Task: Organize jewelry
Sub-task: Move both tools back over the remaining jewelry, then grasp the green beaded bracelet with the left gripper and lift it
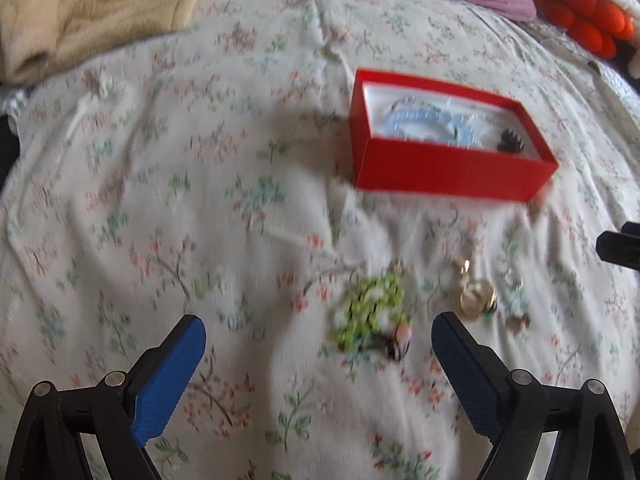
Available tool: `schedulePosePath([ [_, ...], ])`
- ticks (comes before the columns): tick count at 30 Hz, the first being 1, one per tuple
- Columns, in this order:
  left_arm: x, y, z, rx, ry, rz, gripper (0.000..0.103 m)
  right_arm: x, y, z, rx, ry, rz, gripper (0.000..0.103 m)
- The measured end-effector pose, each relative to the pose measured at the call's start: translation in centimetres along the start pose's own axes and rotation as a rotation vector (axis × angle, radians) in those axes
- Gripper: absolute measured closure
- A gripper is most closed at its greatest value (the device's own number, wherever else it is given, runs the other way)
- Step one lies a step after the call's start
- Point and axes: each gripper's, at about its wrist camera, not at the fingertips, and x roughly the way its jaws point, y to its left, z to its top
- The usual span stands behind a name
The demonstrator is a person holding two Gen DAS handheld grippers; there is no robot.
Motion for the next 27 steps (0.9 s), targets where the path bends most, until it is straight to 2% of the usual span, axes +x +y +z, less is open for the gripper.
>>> schedulePosePath([
  [5, 1.1, 0.9, -1.9, -0.017, 0.051, -0.056, 0.013, 2.2, -0.7, -2.0, 0.008, 0.067, -0.009, 0.033],
  [9, 1.9, 1.1, -2.7, -0.007, 0.068, -0.093, 0.025, 3.4, -1.5, -3.2, 0.004, 0.092, -0.036, 0.033],
  [12, 2.6, 0.6, -3.1, 0.031, 0.074, -0.155, 0.035, 4.7, -2.2, -4.0, 0.015, 0.122, -0.043, 0.033],
  [18, 4.2, -0.3, -2.9, 0.097, 0.086, -0.122, 0.043, 5.8, -1.4, -4.8, -0.087, 0.131, -0.094, 0.033],
  [27, 4.7, -1.5, -1.7, 0.138, 0.059, -0.14, 0.055, 6.2, -0.2, -4.9, -0.15, 0.133, -0.113, 0.027],
])
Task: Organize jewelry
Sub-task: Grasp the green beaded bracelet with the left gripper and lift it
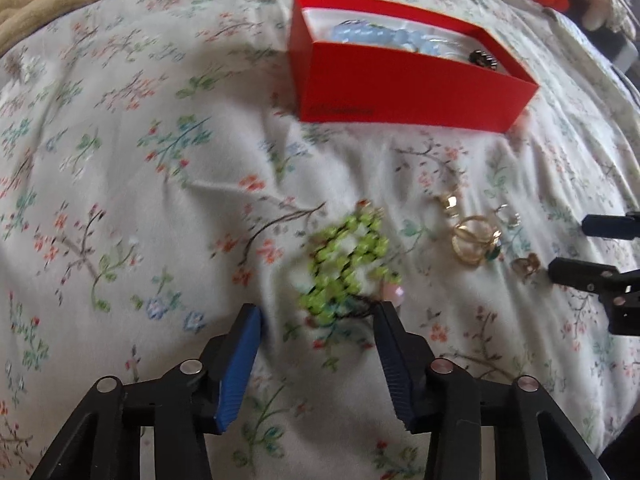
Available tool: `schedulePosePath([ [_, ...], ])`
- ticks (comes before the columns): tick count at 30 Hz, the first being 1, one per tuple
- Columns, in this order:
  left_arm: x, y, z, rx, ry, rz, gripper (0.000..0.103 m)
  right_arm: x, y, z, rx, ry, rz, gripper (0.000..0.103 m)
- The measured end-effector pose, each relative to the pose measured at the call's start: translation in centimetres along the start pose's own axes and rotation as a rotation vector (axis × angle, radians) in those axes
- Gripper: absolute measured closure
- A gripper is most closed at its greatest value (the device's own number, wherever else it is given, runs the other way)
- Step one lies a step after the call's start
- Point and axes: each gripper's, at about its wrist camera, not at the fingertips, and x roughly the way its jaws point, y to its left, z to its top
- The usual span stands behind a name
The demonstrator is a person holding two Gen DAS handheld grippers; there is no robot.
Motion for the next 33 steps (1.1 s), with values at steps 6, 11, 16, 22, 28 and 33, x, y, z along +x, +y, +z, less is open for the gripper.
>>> schedulePosePath([
  [6, 0.9, -0.7, 0.8, 0.011, -0.028, 0.011, 0.066, -0.1, 0.8, 0.4, -0.007, -0.001, 0.005, 0.027],
  [11, 1.1, -1.4, 1.1, 0.031, -0.037, 0.052, 0.091, 0.0, 1.2, 0.9, -0.011, -0.001, 0.01, 0.027],
  [16, 0.7, -1.2, 1.2, -0.003, -0.037, 0.076, 0.097, -0.4, 1.7, 1.3, -0.002, -0.011, 0.019, 0.027],
  [22, -0.9, 0.0, 0.9, -0.051, -0.048, 0.081, 0.097, -0.9, 2.5, 2.2, -0.009, -0.03, 0.023, 0.027],
  [28, -1.7, 1.1, 0.2, -0.082, -0.043, 0.089, 0.098, -1.2, 4.3, 3.2, -0.028, -0.039, 0.04, 0.027],
  [33, -2.1, 1.8, 0.0, -0.102, -0.043, 0.104, 0.098, -1.0, 6.1, 4.0, -0.058, -0.042, 0.048, 0.027],
])
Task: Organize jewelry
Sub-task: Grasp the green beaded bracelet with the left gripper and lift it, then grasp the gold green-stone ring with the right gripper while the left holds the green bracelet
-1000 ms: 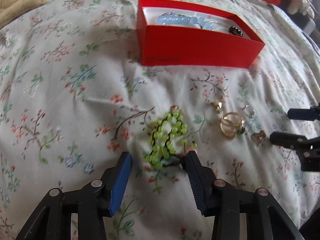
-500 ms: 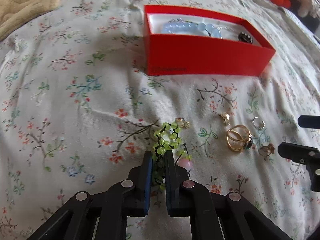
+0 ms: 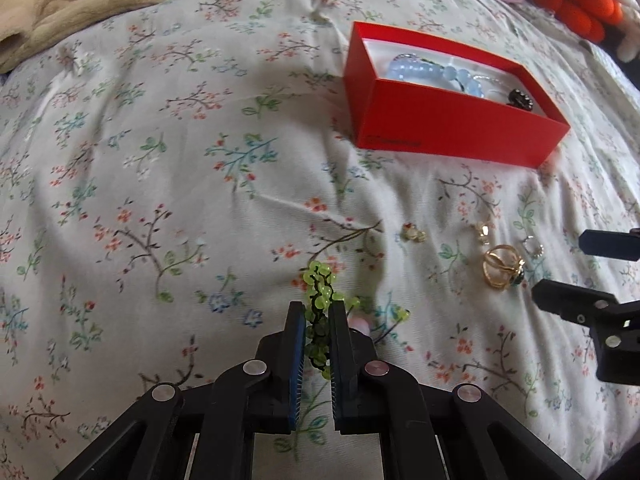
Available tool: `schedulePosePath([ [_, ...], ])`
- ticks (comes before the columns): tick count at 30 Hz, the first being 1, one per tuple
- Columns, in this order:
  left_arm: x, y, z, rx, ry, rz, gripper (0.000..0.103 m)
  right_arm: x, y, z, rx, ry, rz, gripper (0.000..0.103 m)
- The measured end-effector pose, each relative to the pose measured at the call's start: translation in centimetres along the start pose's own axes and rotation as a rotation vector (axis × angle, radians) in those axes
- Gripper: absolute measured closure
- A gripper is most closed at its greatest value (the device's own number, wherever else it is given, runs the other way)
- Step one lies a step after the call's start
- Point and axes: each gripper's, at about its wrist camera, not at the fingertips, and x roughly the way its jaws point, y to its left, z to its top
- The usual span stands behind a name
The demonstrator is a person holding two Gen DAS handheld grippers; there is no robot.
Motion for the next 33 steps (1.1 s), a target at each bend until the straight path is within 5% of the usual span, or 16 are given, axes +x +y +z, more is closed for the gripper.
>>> schedulePosePath([
  [12, -0.4, 1.0, -0.4, -0.02, 0.002, 0.02, 0.098, 1.9, 2.5, 1.6, -0.039, 0.023, 0.024, 0.029],
  [28, -0.4, 1.3, -0.4, -0.026, 0.007, 0.022, 0.098, 2.8, 3.1, 2.1, -0.052, 0.038, 0.042, 0.078],
  [33, -0.5, 1.3, -0.3, -0.021, 0.0, 0.029, 0.098, 2.3, 2.9, 2.0, -0.057, 0.028, 0.048, 0.078],
])
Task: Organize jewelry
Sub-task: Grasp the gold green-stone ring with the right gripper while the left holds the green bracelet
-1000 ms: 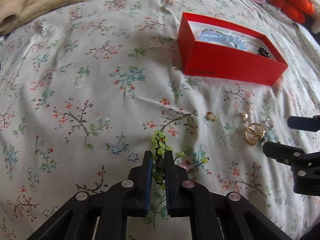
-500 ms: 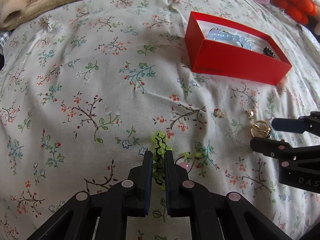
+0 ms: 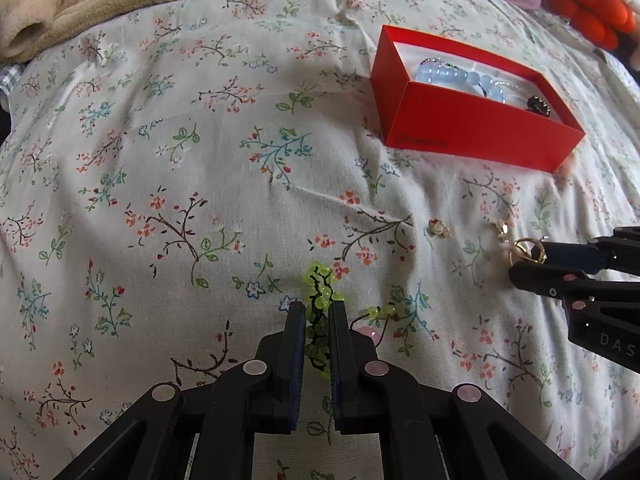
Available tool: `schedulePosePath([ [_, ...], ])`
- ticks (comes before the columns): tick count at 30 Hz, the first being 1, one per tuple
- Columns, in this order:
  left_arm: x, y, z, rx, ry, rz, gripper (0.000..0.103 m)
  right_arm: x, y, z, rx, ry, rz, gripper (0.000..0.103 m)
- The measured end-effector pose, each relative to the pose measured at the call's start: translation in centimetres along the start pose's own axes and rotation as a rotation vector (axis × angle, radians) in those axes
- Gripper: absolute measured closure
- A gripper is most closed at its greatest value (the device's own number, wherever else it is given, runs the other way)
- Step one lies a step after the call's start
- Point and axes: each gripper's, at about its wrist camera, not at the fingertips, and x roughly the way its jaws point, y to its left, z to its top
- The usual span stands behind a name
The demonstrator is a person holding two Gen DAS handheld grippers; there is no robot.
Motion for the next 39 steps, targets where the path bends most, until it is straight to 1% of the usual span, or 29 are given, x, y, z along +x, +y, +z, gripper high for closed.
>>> schedulePosePath([
  [6, -0.3, -0.2, 0.1, -0.001, -0.009, -0.003, 0.098, -0.8, -0.4, 0.1, 0.011, -0.021, 0.005, 0.078],
  [14, -1.2, -0.5, 1.2, -0.007, -0.037, -0.019, 0.098, -2.0, -1.5, 0.2, 0.04, -0.044, 0.008, 0.078],
  [25, -2.0, -0.9, 2.3, -0.027, -0.064, -0.032, 0.098, -3.8, -2.0, 0.7, 0.06, -0.077, 0.007, 0.078],
  [30, -2.6, -1.3, 3.0, -0.034, -0.08, -0.05, 0.098, -4.6, -2.4, 0.9, 0.067, -0.09, 0.014, 0.078],
  [39, -3.3, -2.5, 5.1, -0.041, -0.102, -0.086, 0.098, -6.2, -4.7, 1.9, 0.127, -0.127, 0.022, 0.078],
])
